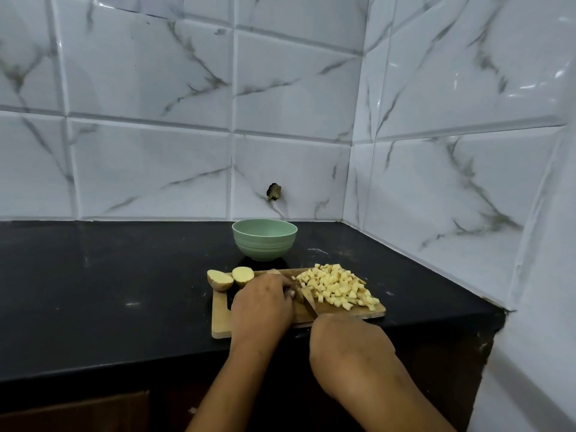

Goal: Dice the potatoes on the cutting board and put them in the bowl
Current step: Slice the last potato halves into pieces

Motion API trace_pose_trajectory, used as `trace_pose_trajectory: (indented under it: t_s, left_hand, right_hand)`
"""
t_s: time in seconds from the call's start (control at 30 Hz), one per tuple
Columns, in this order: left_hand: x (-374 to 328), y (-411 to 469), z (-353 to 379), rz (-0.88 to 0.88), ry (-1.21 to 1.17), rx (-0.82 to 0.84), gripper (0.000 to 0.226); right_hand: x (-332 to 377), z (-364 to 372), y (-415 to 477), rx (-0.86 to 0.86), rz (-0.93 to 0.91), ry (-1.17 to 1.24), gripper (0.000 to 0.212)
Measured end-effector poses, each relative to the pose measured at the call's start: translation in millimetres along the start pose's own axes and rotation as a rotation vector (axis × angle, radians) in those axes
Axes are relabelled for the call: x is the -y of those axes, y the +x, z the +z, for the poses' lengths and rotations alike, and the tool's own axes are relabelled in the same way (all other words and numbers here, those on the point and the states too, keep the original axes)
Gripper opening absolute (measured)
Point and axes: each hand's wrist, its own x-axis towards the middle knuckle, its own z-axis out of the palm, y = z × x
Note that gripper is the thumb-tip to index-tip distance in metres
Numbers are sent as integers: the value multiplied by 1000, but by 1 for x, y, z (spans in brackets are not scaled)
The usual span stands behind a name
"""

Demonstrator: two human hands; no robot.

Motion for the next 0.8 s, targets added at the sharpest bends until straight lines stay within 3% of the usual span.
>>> trace_pose_trajectory:
  t_s: [0.07, 0.2, 0.33, 0.5, 0.7, 0.8]
  left_hand:
    - [0, -1, -1, 5, -6, -4, 22]
    - [2, -2, -2, 26, -52, 14, 19]
    - [4, -1, -2, 32, -91, 57, 19]
    - [6, -1, -2, 69, -150, 65, 38]
    - [4, 0, -4, 89, -130, 72, 27]
    - [4, 0, -3, 76, -104, 87, 25]
  right_hand:
    - [-6, -2, 1, 0, -42, -18, 28]
    - [-11, -13, 2, -158, -100, 27, 26]
    - [-18, -14, 4, -112, -117, 51, 14]
    - [-26, -9, 3, -118, -171, 64, 25]
    - [-32, -9, -6, -99, -246, 50, 19]
    - [-36, -12, -11, -81, -254, 49, 26]
